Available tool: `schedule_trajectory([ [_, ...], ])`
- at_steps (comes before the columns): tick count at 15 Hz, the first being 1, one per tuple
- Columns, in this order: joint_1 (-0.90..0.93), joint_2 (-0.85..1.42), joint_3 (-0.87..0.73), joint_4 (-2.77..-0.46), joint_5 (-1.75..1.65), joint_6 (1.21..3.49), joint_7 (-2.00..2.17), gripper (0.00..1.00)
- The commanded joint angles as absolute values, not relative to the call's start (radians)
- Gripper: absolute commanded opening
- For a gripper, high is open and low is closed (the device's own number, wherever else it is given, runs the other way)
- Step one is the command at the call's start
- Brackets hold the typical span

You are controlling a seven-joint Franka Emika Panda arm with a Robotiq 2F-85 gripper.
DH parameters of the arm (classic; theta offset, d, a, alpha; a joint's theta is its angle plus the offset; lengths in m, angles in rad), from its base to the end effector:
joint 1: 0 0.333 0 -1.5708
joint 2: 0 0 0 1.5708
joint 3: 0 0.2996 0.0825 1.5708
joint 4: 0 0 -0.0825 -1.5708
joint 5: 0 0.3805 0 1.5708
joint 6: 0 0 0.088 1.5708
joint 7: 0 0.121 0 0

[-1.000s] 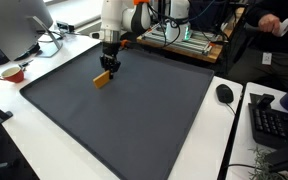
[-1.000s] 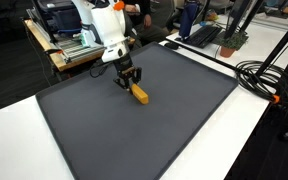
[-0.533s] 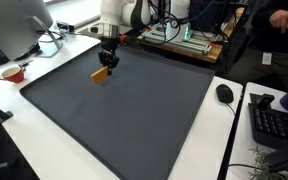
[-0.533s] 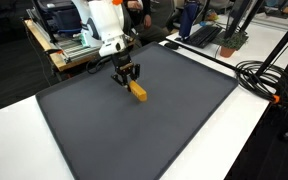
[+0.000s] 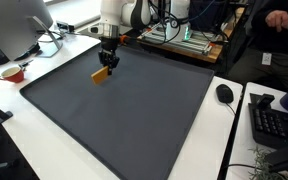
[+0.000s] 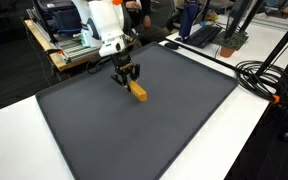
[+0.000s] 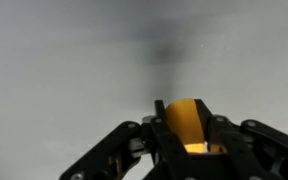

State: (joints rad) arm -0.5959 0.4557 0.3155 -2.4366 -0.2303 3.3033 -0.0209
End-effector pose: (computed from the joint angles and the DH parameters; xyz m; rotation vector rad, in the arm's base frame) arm 0.5003 -0.1093 0.1559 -3.0120 0.1270 -0.7014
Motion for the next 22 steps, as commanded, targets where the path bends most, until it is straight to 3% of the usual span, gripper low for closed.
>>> schedule_trajectory([
  [1, -0.596, 0.456, 0.315, -2.437, -0.23, 3.303, -0.021, 0.32],
  [16, -0.596, 0.456, 0.316, -2.437, -0.23, 3.303, -0.021, 0.32],
  [17, -0.535, 0.452, 0.264, -2.431, -0.198, 3.3, -0.04, 0.08],
  [22, -0.434, 0.479, 0.191, -2.408, -0.182, 3.29, -0.041, 0.08],
])
